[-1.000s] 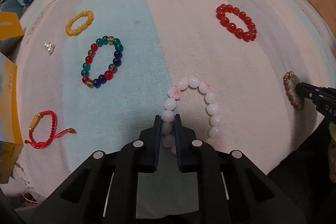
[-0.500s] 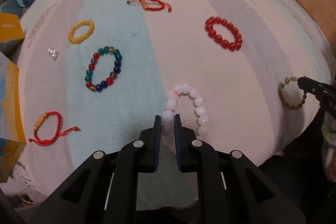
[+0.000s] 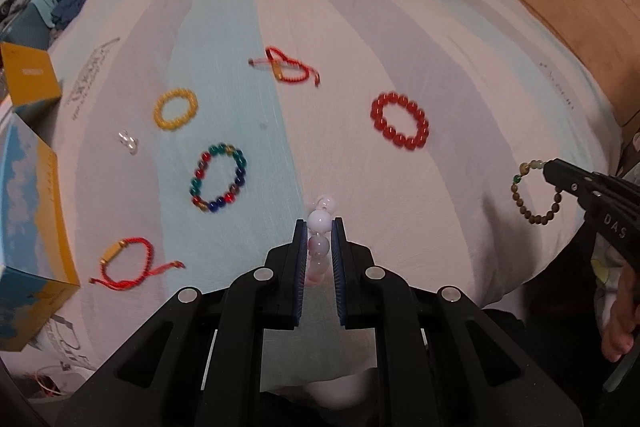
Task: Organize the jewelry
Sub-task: 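Carry both bracelets into the white box and open both tools, then withdraw both tools from the box back over the bed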
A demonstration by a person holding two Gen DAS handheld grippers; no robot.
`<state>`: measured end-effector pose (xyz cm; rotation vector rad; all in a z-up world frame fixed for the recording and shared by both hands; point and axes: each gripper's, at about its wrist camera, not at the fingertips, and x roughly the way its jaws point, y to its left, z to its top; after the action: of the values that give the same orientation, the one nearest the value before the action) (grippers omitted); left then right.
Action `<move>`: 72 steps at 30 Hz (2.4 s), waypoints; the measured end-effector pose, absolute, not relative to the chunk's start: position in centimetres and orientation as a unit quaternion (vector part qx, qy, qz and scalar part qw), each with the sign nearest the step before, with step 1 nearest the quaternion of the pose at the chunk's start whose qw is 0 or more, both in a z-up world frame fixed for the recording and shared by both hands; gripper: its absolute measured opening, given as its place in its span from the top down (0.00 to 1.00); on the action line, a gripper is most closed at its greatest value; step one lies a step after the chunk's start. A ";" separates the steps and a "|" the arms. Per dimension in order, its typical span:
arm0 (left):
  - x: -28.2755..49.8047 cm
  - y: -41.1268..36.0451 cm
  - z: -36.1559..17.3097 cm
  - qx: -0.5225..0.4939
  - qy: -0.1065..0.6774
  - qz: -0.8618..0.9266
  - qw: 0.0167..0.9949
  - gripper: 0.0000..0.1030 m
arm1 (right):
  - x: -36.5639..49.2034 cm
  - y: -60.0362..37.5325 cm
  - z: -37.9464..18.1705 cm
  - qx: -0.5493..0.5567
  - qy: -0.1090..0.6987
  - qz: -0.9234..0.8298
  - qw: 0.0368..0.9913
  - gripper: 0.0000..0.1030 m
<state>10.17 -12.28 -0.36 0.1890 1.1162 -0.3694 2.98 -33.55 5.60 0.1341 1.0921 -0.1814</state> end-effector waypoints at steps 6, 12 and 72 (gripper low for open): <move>10.4 -10.1 2.8 0.087 0.504 -0.161 0.844 0.89 | 4.3 -30.2 8.0 0.055 0.502 -0.065 0.861 0.93; 11.4 -5.8 6.3 0.070 0.484 -0.139 0.861 0.89 | 6.8 -24.0 10.9 0.034 0.483 -0.030 0.874 0.93; 13.0 38.2 1.5 -0.068 0.590 0.133 0.794 0.50 | 18.0 21.4 2.7 -0.077 0.596 0.233 0.764 0.35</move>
<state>13.05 38.19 1.51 -0.1468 1.2683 0.2853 18.00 21.36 2.66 -0.1681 1.2955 0.5065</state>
